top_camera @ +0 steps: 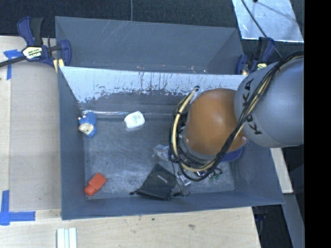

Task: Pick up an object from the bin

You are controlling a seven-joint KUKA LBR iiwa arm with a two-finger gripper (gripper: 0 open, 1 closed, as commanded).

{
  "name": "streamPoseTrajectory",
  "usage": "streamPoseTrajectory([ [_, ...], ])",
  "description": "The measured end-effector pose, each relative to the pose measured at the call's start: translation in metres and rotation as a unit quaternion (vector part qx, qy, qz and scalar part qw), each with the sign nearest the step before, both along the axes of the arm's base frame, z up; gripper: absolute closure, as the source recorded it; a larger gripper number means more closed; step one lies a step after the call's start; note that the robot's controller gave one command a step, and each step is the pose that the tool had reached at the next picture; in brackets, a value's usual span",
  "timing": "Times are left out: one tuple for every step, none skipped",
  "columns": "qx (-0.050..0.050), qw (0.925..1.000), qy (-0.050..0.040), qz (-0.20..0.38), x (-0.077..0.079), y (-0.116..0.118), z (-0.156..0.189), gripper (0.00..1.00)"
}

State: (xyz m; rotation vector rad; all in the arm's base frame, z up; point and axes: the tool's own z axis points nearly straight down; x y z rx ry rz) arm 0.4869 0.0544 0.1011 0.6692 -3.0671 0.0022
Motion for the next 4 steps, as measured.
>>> streamPoseTrajectory([
  [0.001,0.8134,-0.0031,-0.582,0.01,-0.007,-0.001,0.0],
  [-0.001,0.7983,-0.0008,-0.602,-0.002,-0.001,-0.033,0.0],
  [-0.001,0.7984,-0.0009,-0.602,-0.002,-0.001,-0.033,0.0],
  [-0.001,0.7984,-0.0015,-0.602,-0.001,-0.002,-0.032,1.0],
])
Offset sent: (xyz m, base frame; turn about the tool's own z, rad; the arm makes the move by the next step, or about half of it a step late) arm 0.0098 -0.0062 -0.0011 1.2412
